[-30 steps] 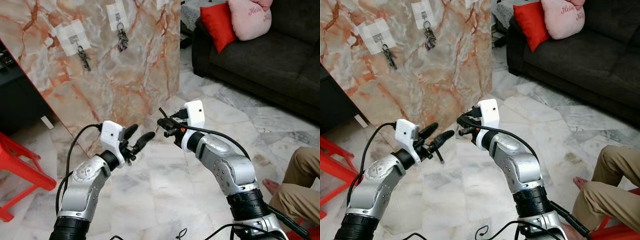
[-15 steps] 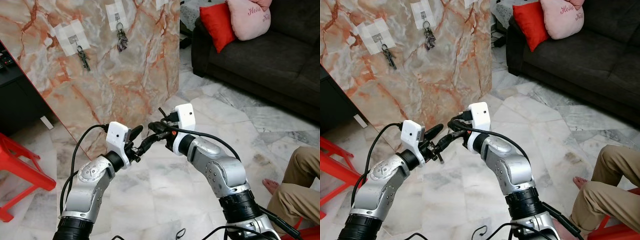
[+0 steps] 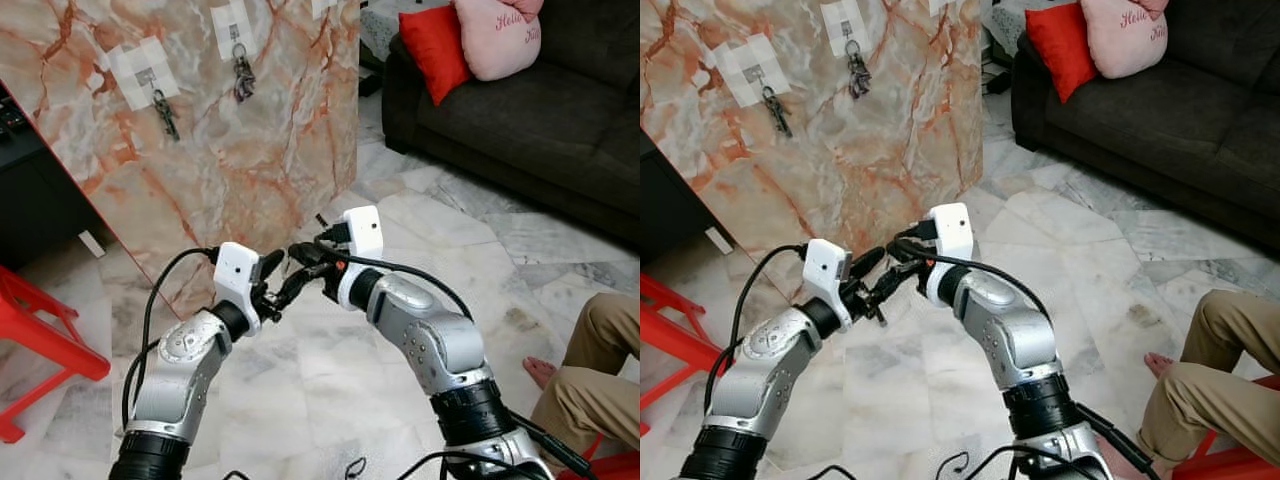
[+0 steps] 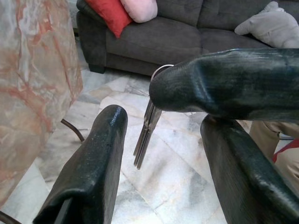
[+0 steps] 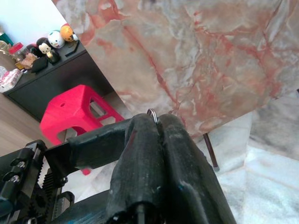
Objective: Hang keys on a hook
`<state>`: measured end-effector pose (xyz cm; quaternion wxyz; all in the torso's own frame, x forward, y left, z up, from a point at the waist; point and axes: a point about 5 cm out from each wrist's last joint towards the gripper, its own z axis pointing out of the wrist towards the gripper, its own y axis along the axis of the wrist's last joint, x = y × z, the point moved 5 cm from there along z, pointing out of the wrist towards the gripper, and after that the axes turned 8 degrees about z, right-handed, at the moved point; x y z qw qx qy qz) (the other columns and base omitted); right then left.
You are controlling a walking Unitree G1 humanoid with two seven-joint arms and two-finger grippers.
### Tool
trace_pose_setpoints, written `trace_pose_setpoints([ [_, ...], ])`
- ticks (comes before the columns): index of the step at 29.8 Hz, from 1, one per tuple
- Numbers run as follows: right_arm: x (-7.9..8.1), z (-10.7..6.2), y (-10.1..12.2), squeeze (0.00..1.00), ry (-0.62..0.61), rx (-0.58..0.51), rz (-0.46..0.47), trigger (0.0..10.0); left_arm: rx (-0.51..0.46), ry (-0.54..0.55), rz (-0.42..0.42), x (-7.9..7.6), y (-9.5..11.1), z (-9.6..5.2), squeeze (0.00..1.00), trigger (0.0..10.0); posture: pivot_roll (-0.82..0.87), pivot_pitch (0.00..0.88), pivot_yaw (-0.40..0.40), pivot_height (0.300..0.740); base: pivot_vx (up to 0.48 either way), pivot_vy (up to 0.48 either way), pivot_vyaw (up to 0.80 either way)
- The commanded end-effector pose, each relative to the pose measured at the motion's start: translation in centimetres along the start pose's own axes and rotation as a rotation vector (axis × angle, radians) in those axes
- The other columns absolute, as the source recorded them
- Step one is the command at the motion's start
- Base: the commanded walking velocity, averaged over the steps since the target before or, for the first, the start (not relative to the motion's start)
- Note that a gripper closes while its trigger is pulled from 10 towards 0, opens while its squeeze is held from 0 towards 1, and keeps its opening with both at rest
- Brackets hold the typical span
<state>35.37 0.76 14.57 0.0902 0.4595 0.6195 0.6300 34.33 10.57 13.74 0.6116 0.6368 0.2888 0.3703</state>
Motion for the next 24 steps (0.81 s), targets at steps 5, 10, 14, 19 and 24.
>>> trace_pose_setpoints([
  [5, 0.80, 0.36, 0.39, 0.00, 0.024, -0.008, -0.002, 10.0, -0.003, 0.010, 0.021, 0.03, 0.31, 0.32, 0.00, 10.0, -0.07, 0.094, -0.011, 0.740, 0.000, 0.000, 0.00],
  [10, 0.84, 0.41, 0.34, 0.00, 0.025, -0.006, 0.002, 10.0, -0.005, 0.017, 0.015, 0.14, 0.31, 0.37, 0.00, 9.1, -0.07, 0.093, -0.011, 0.740, 0.000, 0.000, 0.00],
  [14, 0.94, 0.48, 0.24, 0.00, 0.028, -0.004, 0.004, 10.0, -0.006, 0.018, 0.015, 0.17, 0.33, 0.40, 0.00, 6.1, -0.07, 0.093, -0.011, 0.740, 0.000, 0.000, 0.00],
  [19, 1.06, 0.53, 0.10, 0.00, 0.033, 0.001, 0.007, 10.0, -0.008, 0.024, 0.012, 0.21, 0.33, 0.45, 0.00, 1.2, -0.07, 0.091, -0.014, 0.740, 0.000, 0.000, 0.00],
  [24, 1.13, 0.56, 0.01, 0.00, 0.036, 0.004, 0.007, 10.0, -0.010, 0.027, 0.011, 0.24, 0.37, 0.46, 0.00, 0.0, -0.06, 0.092, -0.014, 0.740, 0.000, 0.000, 0.00],
])
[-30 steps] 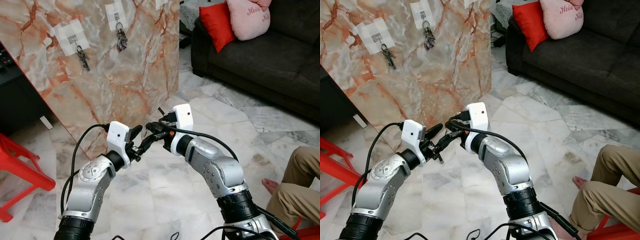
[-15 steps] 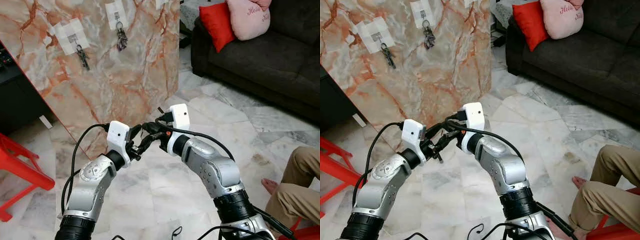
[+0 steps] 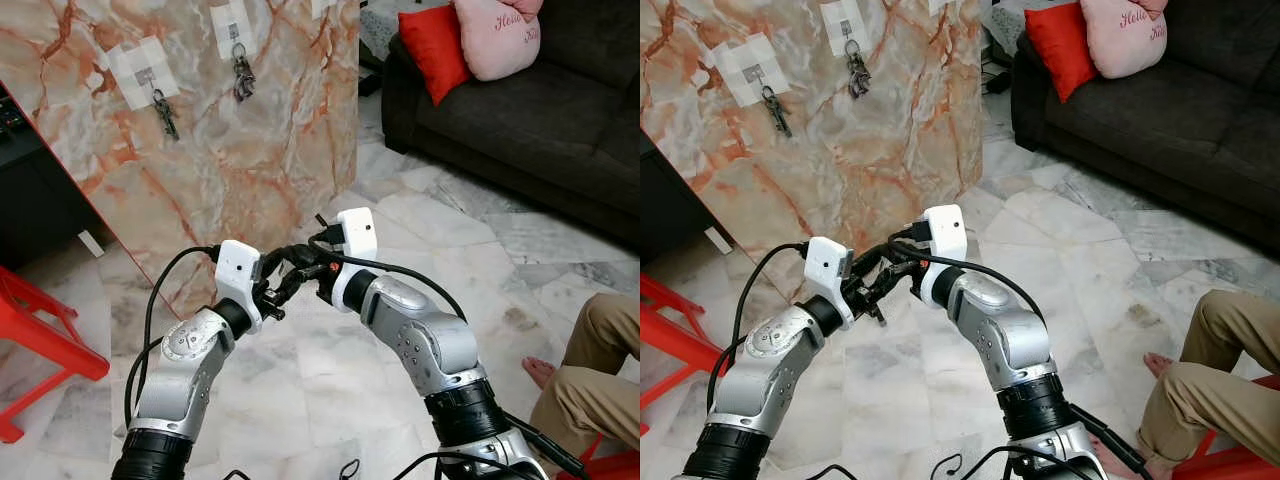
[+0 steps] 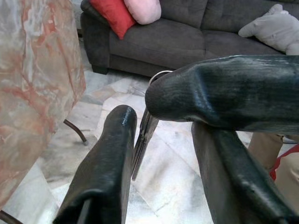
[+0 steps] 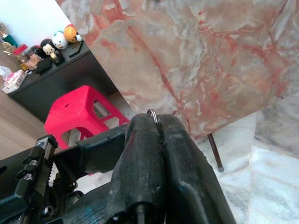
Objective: Hang keys on a hook
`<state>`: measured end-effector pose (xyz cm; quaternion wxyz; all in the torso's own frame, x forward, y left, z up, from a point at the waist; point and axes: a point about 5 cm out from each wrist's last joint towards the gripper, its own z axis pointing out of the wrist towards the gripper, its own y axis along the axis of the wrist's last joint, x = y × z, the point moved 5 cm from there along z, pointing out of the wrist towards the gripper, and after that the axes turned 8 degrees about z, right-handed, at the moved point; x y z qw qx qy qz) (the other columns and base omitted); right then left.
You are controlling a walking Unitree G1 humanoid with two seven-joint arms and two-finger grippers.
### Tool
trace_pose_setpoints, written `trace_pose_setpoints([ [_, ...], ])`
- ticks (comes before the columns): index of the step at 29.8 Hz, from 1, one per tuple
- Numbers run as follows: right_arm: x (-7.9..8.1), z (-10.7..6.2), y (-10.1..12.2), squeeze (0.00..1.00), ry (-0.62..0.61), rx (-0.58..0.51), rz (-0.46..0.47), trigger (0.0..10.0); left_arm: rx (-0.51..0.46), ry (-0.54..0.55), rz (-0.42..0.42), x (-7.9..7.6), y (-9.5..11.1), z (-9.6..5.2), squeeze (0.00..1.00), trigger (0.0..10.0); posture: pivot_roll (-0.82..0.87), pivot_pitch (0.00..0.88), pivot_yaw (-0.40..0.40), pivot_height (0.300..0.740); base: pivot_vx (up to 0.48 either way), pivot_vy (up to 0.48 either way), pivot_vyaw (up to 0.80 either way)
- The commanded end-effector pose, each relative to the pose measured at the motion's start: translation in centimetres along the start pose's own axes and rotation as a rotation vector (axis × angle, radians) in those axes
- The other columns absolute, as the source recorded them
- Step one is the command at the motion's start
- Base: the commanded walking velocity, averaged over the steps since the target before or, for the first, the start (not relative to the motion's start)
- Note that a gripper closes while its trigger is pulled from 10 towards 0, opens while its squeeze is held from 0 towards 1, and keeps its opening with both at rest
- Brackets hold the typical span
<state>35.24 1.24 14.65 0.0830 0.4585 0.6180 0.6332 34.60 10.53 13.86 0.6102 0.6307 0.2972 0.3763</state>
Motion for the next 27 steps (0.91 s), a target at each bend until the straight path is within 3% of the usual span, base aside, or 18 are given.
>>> trace_pose_setpoints([
  [1, 0.70, 0.35, 0.10, 0.00, 0.023, 0.004, -0.003, 10.0, -0.007, 0.004, 0.017, 0.11, 0.26, 0.21, 0.00, 0.0, -0.06, 0.092, -0.014, 0.740, 0.000, 0.000, 0.00],
  [27, 0.61, 0.32, 0.18, 0.00, 0.020, -0.001, -0.009, 10.0, -0.010, 0.014, 0.011, 0.29, 0.26, 0.19, 0.00, 0.0, -0.06, 0.092, -0.013, 0.740, 0.000, 0.000, 0.00],
])
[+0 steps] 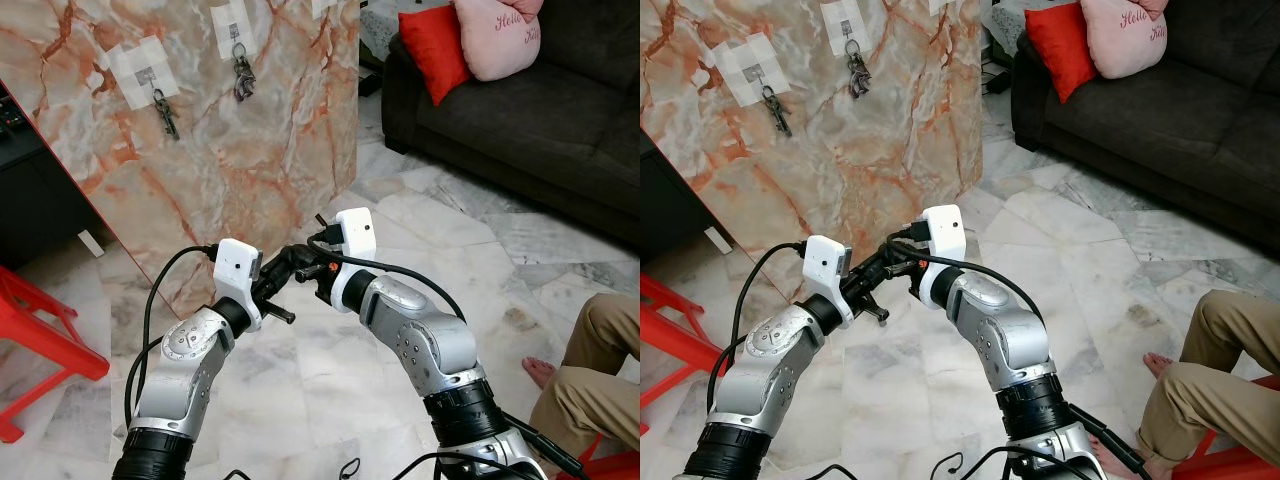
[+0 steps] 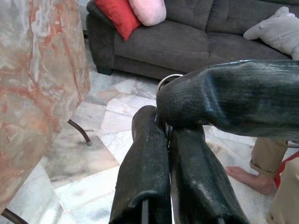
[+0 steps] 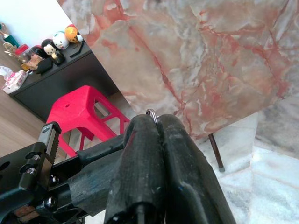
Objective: Hang keys on a hook
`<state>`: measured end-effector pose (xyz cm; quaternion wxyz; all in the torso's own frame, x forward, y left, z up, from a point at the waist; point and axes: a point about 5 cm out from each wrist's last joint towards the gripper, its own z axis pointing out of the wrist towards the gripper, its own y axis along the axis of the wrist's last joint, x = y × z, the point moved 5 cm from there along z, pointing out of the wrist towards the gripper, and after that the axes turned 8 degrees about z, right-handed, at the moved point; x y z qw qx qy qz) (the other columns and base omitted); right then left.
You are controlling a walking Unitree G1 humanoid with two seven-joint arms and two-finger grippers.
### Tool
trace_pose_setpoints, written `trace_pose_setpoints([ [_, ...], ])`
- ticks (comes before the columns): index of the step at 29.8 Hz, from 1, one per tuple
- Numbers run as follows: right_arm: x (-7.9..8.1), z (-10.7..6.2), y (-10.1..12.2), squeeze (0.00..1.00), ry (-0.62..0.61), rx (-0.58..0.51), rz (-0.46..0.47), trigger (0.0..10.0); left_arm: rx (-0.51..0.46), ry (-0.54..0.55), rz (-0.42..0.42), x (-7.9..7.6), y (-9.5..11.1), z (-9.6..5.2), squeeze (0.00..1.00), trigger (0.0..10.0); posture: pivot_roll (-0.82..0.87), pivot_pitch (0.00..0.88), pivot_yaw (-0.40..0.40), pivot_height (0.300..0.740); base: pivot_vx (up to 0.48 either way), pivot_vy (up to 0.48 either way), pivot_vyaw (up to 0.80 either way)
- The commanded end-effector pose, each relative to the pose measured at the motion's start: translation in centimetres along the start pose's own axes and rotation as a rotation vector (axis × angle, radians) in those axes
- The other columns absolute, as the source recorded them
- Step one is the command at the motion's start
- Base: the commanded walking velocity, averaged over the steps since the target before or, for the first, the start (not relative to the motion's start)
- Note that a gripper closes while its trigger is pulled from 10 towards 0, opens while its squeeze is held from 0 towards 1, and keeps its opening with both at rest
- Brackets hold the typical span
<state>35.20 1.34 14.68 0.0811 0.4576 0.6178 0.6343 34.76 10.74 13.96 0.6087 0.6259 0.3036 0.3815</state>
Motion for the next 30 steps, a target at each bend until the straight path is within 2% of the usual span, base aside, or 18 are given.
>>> trace_pose_setpoints([
  [1, 0.5, 0.3, 0.3, 0.00, 0.018, -0.002, -0.011, 10.0, -0.007, -0.005, 0.015, 0.0, 0.2, 0.2, 0.00, 0.0, -0.06, 0.092, -0.013, 0.740, 0.000, 0.000, 0.00],
  [2, 0.5, 0.3, 0.3, 0.00, 0.020, -0.004, -0.011, 10.0, -0.007, -0.006, 0.015, 0.0, 0.2, 0.2, 0.00, 0.0, -0.06, 0.092, -0.013, 0.740, 0.000, 0.000, 0.00],
  [3, 0.5, 0.2, 0.3, 0.98, 0.020, -0.005, -0.011, 10.0, -0.007, -0.006, 0.015, 0.0, 0.2, 0.2, 0.00, 0.0, -0.06, 0.092, -0.013, 0.740, 0.000, 0.000, 0.00],
  [4, 0.5, 0.2, 0.4, 1.00, 0.020, -0.006, -0.012, 10.0, -0.007, -0.006, 0.015, 0.0, 0.2, 0.2, 0.00, 0.0, -0.06, 0.091, -0.014, 0.740, 0.000, 0.000, 0.00],
  [10, -0.3, 0.0, 1.6, 1.00, -0.025, -0.056, -0.005, 10.0, 0.000, -0.006, 0.018, 0.1, 0.0, 0.1, 0.00, 0.0, -0.06, 0.092, -0.014, 0.740, 0.000, 0.000, 0.00],
  [13, -0.7, -0.4, 3.4, 1.00, -0.044, -0.130, 0.009, 10.0, 0.006, -0.007, 0.022, 0.1, -0.1, 0.1, 0.00, 0.0, -0.06, 0.092, -0.013, 0.740, 0.000, 0.000, 0.00],
  [21, -1.4, -1.5, 6.1, 1.00, -0.072, -0.229, 0.012, 10.0, 0.017, -0.010, 0.033, 0.1, -0.3, 0.0, 0.00, 0.0, -0.06, 0.092, -0.012, 0.740, 0.000, 0.000, 0.00],
  [23, -2.5, -2.2, 7.5, 1.00, -0.108, -0.280, 0.015, 10.0, 0.027, -0.008, 0.038, 0.2, -0.5, -0.1, 0.00, 0.0, -0.06, 0.092, -0.011, 0.740, 0.000, 0.000, 0.00],
  [24, -3.7, -3.2, 8.8, 1.00, -0.155, -0.331, 0.008, 10.0, 0.032, -0.006, 0.038, 0.3, -0.6, -0.1, 0.00, 0.0, -0.06, 0.092, -0.011, 0.740, 0.000, 0.000, 0.00],
  [25, -3.9, -3.3, 9.0, 1.00, -0.165, -0.341, 0.006, 10.0, 0.032, -0.006, 0.038, 0.3, -0.6, -0.1, 0.00, 0.0, -0.06, 0.092, -0.011, 0.740, 0.000, 0.000, 0.00],
  [26, -4.7, -3.9, 9.6, 0.74, -0.196, -0.365, -0.004, 10.0, 0.034, -0.005, 0.038, 0.3, -0.7, -0.1, 0.00, 0.0, -0.06, 0.092, -0.011, 0.740, 0.000, 0.000, 0.00],
  [27, -5.8, -4.8, 10.4, 0.00, -0.240, -0.398, -0.016, 10.0, 0.039, -0.002, 0.042, 0.3, -0.7, -0.1, 0.00, 0.0, -0.06, 0.093, -0.011, 0.740, 0.000, 0.000, 0.00],
  [29, -7.4, -5.9, 11.3, 0.00, -0.303, -0.437, -0.017, 10.0, 0.051, 0.002, 0.049, 0.5, -0.9, -0.2, 0.00, 0.0, -0.06, 0.093, -0.010, 0.740, 0.000, 0.000, 0.00],
  [30, -8.9, -6.9, 11.6, 0.00, -0.362, -0.451, -0.021, 10.0, 0.053, 0.004, 0.048, 0.5, -1.0, -0.3, 0.00, 0.0, -0.06, 0.094, -0.010, 0.740, 0.000, 0.000, 0.00],
])
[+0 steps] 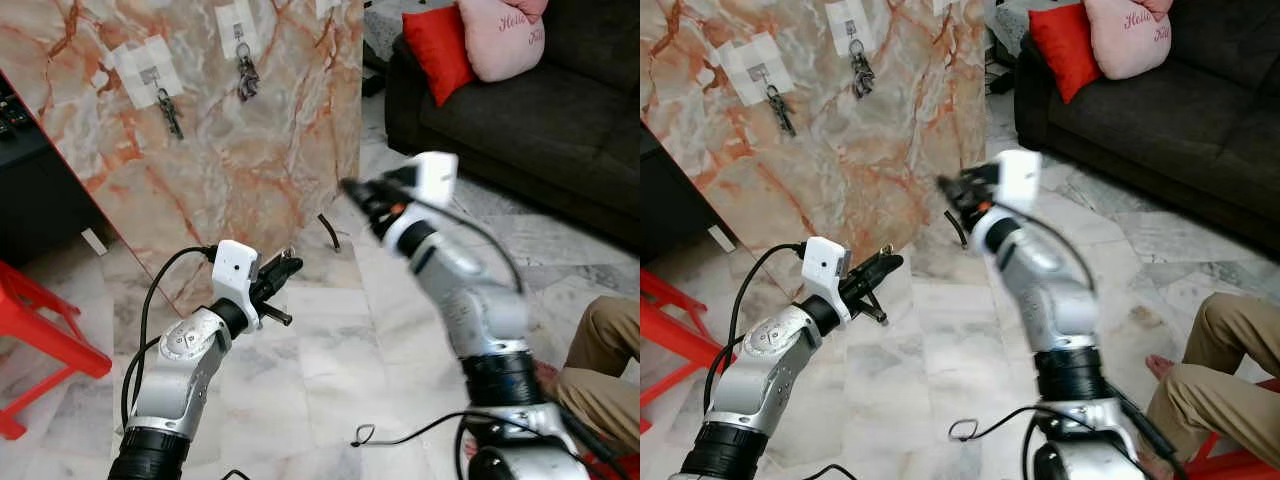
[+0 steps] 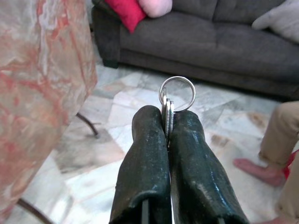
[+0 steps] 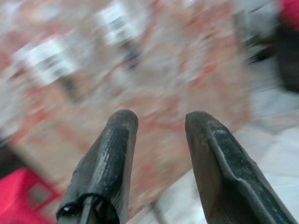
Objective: Hang keys on a hook
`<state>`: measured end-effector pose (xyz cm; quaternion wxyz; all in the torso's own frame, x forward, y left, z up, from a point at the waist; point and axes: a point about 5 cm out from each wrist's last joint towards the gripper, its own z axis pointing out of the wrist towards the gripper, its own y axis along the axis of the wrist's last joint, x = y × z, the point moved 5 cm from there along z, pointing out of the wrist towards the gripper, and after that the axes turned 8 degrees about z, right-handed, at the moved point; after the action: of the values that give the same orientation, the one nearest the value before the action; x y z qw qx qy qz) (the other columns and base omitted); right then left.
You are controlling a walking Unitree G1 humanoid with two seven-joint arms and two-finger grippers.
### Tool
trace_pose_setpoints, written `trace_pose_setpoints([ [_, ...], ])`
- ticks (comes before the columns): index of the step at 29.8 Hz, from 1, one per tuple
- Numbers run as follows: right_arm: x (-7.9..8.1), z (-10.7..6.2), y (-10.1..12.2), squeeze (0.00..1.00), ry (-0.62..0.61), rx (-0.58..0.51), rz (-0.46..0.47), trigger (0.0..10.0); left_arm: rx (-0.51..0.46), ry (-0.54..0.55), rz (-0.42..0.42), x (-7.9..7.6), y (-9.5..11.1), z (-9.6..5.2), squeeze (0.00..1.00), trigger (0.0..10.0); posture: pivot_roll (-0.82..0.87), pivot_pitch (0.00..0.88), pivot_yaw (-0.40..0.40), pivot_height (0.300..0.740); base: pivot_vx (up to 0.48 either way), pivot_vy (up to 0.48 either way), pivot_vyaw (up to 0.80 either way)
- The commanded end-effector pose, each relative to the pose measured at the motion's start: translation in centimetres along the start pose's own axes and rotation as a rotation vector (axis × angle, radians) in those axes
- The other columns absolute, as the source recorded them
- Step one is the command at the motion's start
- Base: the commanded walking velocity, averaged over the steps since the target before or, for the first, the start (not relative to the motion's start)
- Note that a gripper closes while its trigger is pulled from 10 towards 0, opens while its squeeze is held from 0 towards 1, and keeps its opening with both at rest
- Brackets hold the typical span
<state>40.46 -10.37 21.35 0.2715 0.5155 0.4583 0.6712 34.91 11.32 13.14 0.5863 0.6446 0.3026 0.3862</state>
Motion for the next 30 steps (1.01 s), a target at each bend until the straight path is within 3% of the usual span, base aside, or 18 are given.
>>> trace_pose_setpoints([
  [1, -1.4, -0.1, 1.0, 0.00, -0.057, -0.034, -0.010, 10.0, 0.006, 0.000, 0.013, 0.0, -0.1, 0.0, 0.00, 0.0, -0.06, 0.094, -0.010, 0.740, 0.000, 0.000, 0.00],
  [5, -7.8, -1.7, 0.2, 0.00, -0.267, 0.028, -0.072, 10.0, 0.010, 0.010, 0.005, 0.2, -0.3, -0.1, 0.00, 0.0, -0.06, 0.095, -0.009, 0.740, 0.000, 0.000, 0.00],
  [7, -8.8, -2.2, -0.2, 0.00, -0.300, 0.048, -0.091, 10.0, 0.011, 0.012, 0.003, 0.3, -0.3, -0.1, 0.00, 0.0, -0.06, 0.095, -0.009, 0.740, 0.000, 0.000, 0.00],
  [9, -11.6, -3.5, -2.5, 0.00, -0.373, 0.115, -0.093, 10.0, 0.021, 0.036, -0.008, 0.6, -0.6, -0.1, 0.00, 0.0, -0.07, 0.093, -0.009, 0.740, 0.000, 0.000, 0.00],
  [10, -11.6, -3.5, -2.5, 0.00, -0.373, 0.115, -0.093, 10.0, 0.021, 0.036, -0.008, 0.6, -0.6, -0.1, 0.00, 0.0, -0.07, 0.093, -0.009, 0.740, 0.000, 0.000, 0.00],
  [11, -15.3, -6.2, -7.3, 0.00, -0.483, 0.261, -0.135, 10.0, 0.079, 0.096, 0.008, 1.8, -1.8, -0.3, 0.00, 0.0, -0.06, 0.089, -0.009, 0.740, 0.000, 0.000, 0.00],
  [12, -16.5, -7.6, -9.4, 0.00, -0.525, 0.333, -0.162, 10.0, 0.110, 0.130, 0.012, 2.4, -2.5, -0.4, 0.00, 0.0, -0.06, 0.088, -0.010, 0.740, 0.000, 0.000, 0.00],
  [13, -16.5, -7.6, -9.4, 0.00, -0.525, 0.333, -0.162, 10.0, 0.110, 0.130, 0.012, 2.4, -2.5, -0.4, 0.00, 0.0, -0.06, 0.088, -0.010, 0.740, 0.000, 0.000, 0.00],
  [15, -17.4, -9.6, -12.9, 0.00, -0.542, 0.427, -0.165, 10.0, 0.167, 0.198, 0.011, 3.7, -3.8, -0.9, 0.00, 0.0, -0.06, 0.083, -0.012, 0.740, 0.000, 0.000, 0.00],
  [16, -17.4, -9.6, -12.9, 0.00, -0.542, 0.427, -0.165, 10.0, 0.167, 0.198, 0.011, 3.7, -3.8, -0.9, 0.00, 0.0, -0.06, 0.083, -0.012, 0.740, 0.000, 0.000, 0.00],
  [19, -17.7, -12.9, -17.9, 0.00, -0.555, 0.552, -0.131, 10.0, 0.292, 0.298, 0.027, 5.3, -7.2, -2.3, 0.00, 0.7, -0.06, 0.079, -0.011, 0.740, 0.000, 0.000, 0.00],
  [20, -18.1, -14.9, -20.0, 0.00, -0.583, 0.636, -0.164, 10.0, 0.348, 0.348, 0.012, 5.7, -9.1, -3.4, 0.00, 7.2, -0.06, 0.076, -0.010, 0.740, 0.000, 0.000, 0.00],
  [21, -18.1, -14.9, -20.0, 0.00, -0.583, 0.636, -0.164, 10.0, 0.348, 0.348, 0.012, 5.7, -9.1, -3.4, 0.00, 7.2, -0.06, 0.076, -0.010, 0.740, 0.000, 0.000, 0.00],
  [22, -18.1, -15.7, -20.9, 0.00, -0.581, 0.674, -0.191, 10.0, 0.375, 0.374, -0.005, 5.9, -10.1, -3.9, 0.00, 10.0, -0.06, 0.077, -0.011, 0.740, 0.000, 0.000, 0.00],
  [23, -17.9, -17.0, -22.5, 0.00, -0.577, 0.734, -0.200, 10.0, 0.437, 0.438, -0.039, 6.5, -12.0, -5.5, 0.00, 10.0, -0.07, 0.073, -0.012, 0.740, 0.000, 0.000, 0.00],
  [25, -17.6, -18.2, -23.8, 0.00, -0.578, 0.779, -0.186, 10.0, 0.504, 0.487, -0.030, 7.1, -13.5, -7.1, 0.00, 10.0, -0.07, 0.071, -0.015, 0.740, 0.000, 0.000, 0.00],
  [27, -17.5, -18.5, -24.1, 0.00, -0.579, 0.790, -0.179, 10.0, 0.522, 0.494, -0.021, 7.2, -13.9, -7.5, 0.00, 10.0, -0.07, 0.070, -0.016, 0.740, 0.000, 0.000, 0.00],
  [30, -17.2, -20.1, -25.7, 0.00, -0.583, 0.860, -0.165, 10.0, 0.677, 0.496, 0.008, 6.8, -17.0, -10.3, 0.00, 10.0, -0.06, 0.064, -0.018, 0.740, 0.000, 0.000, 0.00],
])
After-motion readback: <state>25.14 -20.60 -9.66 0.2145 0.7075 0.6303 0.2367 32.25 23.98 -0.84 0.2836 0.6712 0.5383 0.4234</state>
